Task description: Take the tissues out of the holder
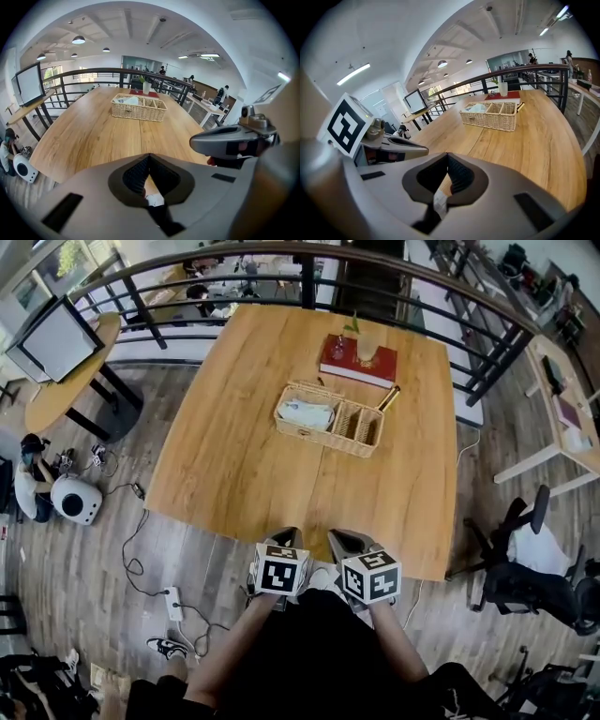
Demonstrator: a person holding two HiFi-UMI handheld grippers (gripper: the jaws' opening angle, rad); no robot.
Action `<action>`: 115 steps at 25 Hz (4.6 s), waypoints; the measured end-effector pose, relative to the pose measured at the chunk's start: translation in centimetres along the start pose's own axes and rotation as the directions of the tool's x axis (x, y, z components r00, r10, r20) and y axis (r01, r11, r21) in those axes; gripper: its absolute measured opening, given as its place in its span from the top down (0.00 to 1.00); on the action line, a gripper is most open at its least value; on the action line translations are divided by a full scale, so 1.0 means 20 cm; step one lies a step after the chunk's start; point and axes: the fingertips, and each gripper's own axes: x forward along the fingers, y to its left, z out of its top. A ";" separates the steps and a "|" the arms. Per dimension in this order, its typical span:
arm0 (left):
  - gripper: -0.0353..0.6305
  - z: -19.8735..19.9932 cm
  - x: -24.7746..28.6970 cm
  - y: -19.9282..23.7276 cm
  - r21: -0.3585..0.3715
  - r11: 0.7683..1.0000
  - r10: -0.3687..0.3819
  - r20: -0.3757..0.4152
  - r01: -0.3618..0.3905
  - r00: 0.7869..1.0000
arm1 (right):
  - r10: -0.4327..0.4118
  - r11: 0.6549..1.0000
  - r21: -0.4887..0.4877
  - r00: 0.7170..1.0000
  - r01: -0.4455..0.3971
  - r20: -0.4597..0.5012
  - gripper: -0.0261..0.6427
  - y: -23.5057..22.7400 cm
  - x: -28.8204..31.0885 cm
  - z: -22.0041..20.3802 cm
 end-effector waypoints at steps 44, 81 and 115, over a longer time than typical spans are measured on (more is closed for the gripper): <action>0.95 0.57 0.47 0.58 0.020 0.985 -0.170 -0.097 0.173 0.981 | -0.141 0.990 0.004 0.976 0.144 -0.166 0.79 -0.19 0.77 0.54; 0.95 0.66 0.68 0.91 -0.024 0.951 -0.308 -0.116 0.308 0.944 | -0.301 0.870 -0.494 0.793 0.001 -0.529 0.46 -0.76 1.31 0.97; 0.95 0.62 0.72 0.98 -0.089 0.937 -0.348 -0.160 0.337 0.924 | -0.328 0.831 -0.549 0.719 -0.089 -0.613 0.94 -0.78 1.34 0.85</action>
